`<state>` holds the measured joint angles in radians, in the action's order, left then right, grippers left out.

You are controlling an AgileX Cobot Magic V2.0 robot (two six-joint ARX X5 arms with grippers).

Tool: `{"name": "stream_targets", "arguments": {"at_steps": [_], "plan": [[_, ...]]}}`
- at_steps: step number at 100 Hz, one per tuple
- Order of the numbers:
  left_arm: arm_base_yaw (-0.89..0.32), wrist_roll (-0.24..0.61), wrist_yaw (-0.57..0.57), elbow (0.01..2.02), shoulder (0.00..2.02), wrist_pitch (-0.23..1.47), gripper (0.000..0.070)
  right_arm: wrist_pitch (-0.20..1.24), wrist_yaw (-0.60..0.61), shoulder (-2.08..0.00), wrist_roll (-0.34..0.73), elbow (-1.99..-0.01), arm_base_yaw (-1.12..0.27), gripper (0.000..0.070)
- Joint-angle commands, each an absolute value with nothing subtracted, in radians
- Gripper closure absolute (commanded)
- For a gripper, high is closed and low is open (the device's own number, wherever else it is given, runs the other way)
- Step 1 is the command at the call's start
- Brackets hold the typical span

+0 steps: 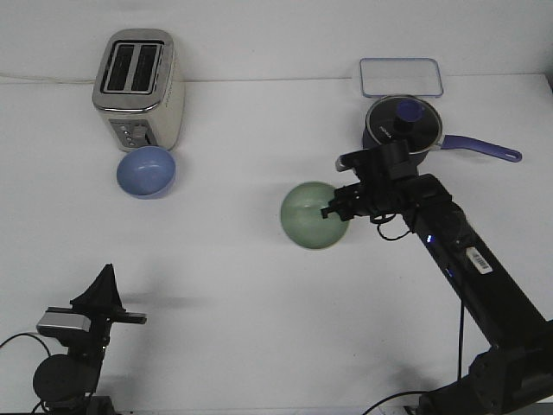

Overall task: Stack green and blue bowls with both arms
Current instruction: 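Lift the green bowl with the right gripper toward the table center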

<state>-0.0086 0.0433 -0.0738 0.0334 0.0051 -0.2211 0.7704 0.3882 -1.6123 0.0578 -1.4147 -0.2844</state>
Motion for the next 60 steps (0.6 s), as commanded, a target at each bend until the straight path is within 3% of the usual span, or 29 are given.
{"name": "stream_targets", "arguments": {"at_steps": [1,24,60], "plan": [[-0.007,0.038,-0.070,0.014,0.003,-0.233,0.0689,0.753,0.386,-1.647,0.091,-1.427,-0.324,0.0700],[-0.007,0.038,-0.070,0.014,0.003,-0.233,0.0689,0.746,0.383,-1.723,0.105,-1.427,-0.428,0.0700],[-0.007,0.038,-0.070,0.014,0.003,-0.233,0.0689,0.730,0.356,-1.823,0.109,-1.427,-0.455,0.0700]]}}
